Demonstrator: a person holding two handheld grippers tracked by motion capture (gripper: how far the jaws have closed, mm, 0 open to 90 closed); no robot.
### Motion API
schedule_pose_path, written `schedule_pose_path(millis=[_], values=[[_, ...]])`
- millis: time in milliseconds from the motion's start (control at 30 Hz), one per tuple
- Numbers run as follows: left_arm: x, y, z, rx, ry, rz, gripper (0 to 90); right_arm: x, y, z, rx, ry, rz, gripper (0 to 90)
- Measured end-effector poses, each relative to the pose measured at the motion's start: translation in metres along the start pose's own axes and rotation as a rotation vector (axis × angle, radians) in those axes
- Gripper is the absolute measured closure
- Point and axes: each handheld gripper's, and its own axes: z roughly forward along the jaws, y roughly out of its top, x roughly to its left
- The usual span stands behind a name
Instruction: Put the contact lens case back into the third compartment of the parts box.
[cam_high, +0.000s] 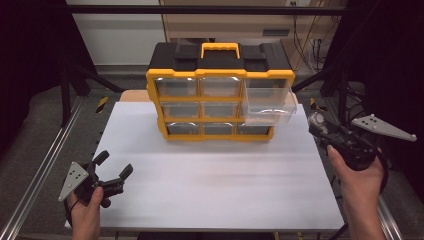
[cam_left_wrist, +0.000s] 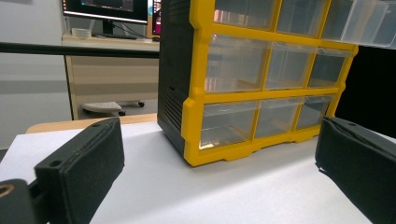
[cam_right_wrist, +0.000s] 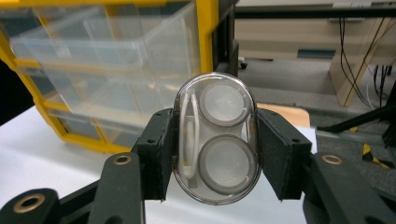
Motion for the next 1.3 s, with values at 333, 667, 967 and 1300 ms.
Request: schedule_pose_path(millis=[333,667,967,1300], values=[[0.0,-0.001,0.001,0.004,0.001,0.005,1.2,0.007,0.035,-0.002,-0.048,-0.004,-0.044,49.2],[-0.001,0.0,0.0,0.0,0.001,0.006,1.2,0.022,0.066,0.009,-0.062,0.008,-0.097,49.2],[-0.001,0.0,0.0,0.002,-0.003,0.01,1.1,0.041,0.086,0.026,-0.048,0.037,-0.155,49.2],[-0.002,0.0,0.0,0.001,-0.005,0.013,1.2,0.057,0.096,0.046,-0.023,0.069,-0.187,49.2]])
